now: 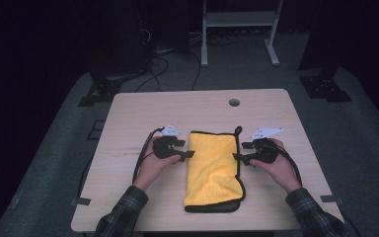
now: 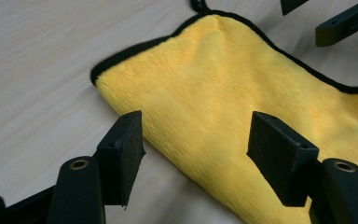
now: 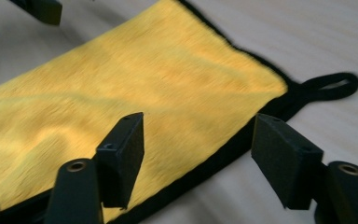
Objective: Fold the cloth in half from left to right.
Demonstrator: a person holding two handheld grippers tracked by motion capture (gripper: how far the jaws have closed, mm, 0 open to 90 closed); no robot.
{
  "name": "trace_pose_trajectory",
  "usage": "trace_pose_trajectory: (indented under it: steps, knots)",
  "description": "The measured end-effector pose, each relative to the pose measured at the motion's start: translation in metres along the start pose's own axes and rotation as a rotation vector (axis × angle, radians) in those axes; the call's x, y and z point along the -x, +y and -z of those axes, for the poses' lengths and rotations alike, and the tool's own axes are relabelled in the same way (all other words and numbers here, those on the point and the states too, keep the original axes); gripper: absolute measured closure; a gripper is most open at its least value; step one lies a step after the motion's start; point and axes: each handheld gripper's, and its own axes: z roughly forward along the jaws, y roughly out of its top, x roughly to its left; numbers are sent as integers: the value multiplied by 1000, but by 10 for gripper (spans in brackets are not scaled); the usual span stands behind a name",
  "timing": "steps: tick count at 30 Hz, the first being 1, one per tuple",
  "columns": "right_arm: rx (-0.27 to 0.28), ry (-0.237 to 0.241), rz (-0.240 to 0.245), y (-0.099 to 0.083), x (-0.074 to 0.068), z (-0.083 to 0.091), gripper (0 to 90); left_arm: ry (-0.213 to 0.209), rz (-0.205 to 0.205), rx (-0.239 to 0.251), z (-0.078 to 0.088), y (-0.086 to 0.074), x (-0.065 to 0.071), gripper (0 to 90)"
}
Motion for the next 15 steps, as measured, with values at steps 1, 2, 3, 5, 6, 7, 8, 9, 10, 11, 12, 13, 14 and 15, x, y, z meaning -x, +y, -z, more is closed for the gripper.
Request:
trace_pose_trajectory:
  steps: [1,2,3,5,6,7,8,9,10,11,12,13,14,15]
  knots:
    - [-7,-7,-3,2,3,-3,335,13,10,-1,-8,4,-7,351]
    - [-8,-20,-6,4,7,-5,334,17,12,-3,-11,7,-10,351]
    - [2,-28,-15,5,10,-7,347,20,15,-5,-14,9,-14,351]
    - [3,-31,-35,9,17,-13,335,30,22,-12,-20,13,-20,355]
    - [-6,-44,-34,11,19,-17,338,36,16,-17,-22,15,-23,355]
    - [-2,-54,-39,13,22,-20,350,43,18,-16,-25,16,-25,360]
    - [-5,-54,-46,15,26,-23,344,46,22,-16,-27,18,-28,364]
    - [-7,-56,-50,17,29,-27,347,46,28,-17,-29,19,-30,366]
    - [-8,-63,-54,18,31,-30,352,46,28,-17,-29,19,-30,370]
    - [-4,-69,-58,20,34,-34,361,50,38,-12,-33,21,-35,379]
    - [-8,-71,-66,21,38,-37,363,51,37,-15,-35,22,-38,385]
    - [-14,-76,-71,22,41,-41,370,52,42,-13,-38,23,-40,387]
    - [-19,-84,-77,23,43,-44,377,51,46,-14,-40,23,-42,394]
    - [-19,-89,-80,24,46,-47,379,57,46,-18,-42,24,-44,399]
